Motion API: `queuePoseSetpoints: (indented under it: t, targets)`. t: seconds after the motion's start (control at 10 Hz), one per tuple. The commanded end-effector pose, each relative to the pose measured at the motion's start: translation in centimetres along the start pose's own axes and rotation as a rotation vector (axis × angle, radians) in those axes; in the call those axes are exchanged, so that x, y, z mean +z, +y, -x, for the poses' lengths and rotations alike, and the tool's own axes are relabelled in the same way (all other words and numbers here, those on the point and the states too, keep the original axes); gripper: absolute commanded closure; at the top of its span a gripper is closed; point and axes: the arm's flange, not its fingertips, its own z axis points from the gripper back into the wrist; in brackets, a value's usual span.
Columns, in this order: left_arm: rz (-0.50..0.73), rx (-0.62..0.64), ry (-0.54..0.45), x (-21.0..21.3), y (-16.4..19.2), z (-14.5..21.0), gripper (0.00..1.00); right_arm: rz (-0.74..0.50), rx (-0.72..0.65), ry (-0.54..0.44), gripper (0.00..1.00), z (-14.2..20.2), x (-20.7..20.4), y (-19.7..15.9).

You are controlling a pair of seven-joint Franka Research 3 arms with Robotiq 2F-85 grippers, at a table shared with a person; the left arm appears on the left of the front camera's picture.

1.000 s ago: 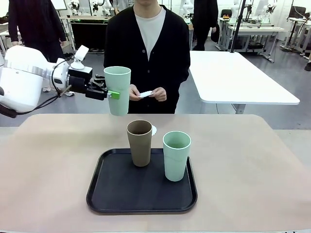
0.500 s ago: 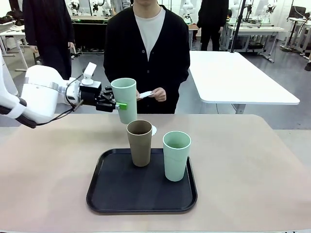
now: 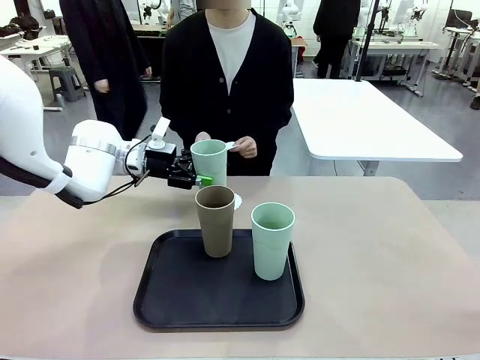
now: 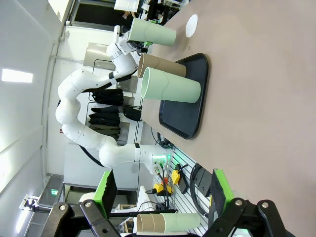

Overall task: Place coasters on the table and set cups on them.
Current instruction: Pick up one Reusable plastic cup and place it on a coaster set by the human.

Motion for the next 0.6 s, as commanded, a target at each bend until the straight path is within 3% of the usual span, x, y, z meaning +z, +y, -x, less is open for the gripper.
queuePoseSetpoints:
  t: [0.0,0.5]
  targets:
    - [-0.022,-0.011,0.002,-0.4,1.5,-0.3,0.13,-0.01,0.012,-0.008,0.0,-0.1,0.0,0.0]
    - [-0.003,-0.004,0.001,-0.1,0.5,0.2,0.13,-0.01,0.012,-0.008,0.0,-0.1,0.0,0.0]
